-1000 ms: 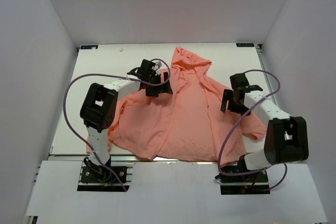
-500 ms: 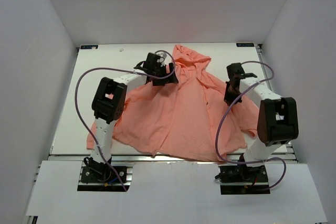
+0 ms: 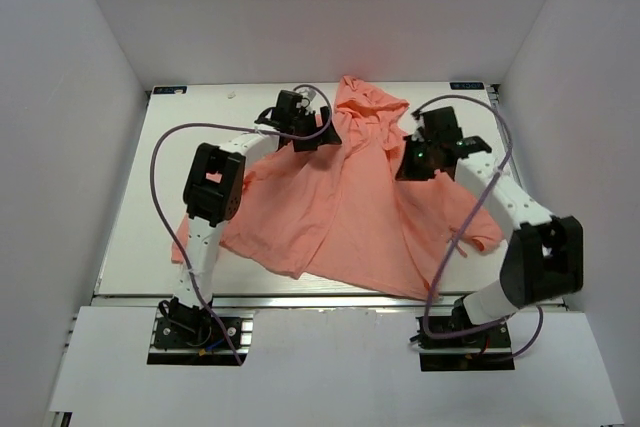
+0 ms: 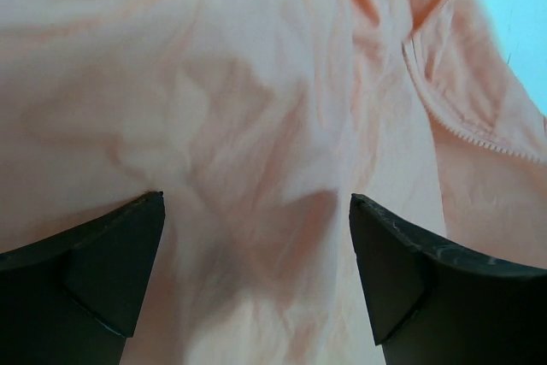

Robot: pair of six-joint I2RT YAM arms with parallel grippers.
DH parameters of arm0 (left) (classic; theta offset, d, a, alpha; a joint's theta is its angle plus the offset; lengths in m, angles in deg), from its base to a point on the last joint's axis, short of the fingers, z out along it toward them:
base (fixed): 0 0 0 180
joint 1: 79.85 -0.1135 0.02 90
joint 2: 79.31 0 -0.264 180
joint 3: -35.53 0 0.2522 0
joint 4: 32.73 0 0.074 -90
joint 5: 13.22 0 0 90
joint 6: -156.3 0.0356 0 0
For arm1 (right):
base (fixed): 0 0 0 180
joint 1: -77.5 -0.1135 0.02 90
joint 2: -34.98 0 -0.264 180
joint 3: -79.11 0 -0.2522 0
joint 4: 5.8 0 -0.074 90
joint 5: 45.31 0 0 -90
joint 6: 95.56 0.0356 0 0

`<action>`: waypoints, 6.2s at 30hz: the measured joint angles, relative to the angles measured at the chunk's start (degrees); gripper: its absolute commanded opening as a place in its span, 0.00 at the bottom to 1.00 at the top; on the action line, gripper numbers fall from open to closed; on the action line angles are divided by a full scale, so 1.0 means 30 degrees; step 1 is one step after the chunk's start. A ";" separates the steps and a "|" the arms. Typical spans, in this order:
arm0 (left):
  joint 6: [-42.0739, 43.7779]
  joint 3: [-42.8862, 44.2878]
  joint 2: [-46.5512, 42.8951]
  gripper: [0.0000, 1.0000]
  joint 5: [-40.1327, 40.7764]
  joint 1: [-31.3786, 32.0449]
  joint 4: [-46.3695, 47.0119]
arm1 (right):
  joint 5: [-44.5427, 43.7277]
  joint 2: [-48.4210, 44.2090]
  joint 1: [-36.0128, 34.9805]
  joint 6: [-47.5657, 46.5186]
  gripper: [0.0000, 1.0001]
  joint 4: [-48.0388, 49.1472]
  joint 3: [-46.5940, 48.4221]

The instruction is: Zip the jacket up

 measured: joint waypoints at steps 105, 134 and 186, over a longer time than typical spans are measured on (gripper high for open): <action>-0.1559 -1.6597 -1.2881 0.98 0.1428 -0.1923 -0.3606 | -0.6535 -0.2076 -0.3147 0.5479 0.88 0.3104 -0.9377; -0.2608 -1.2524 -1.2116 0.98 -0.0066 0.0211 -0.3067 | -0.4823 -0.3541 0.0219 -0.0291 0.89 0.3745 -0.3381; -0.2178 -1.7311 -1.9030 0.98 0.2798 0.0153 -0.4743 | -0.5537 -0.1166 -1.1570 0.1982 0.57 0.2390 -0.7650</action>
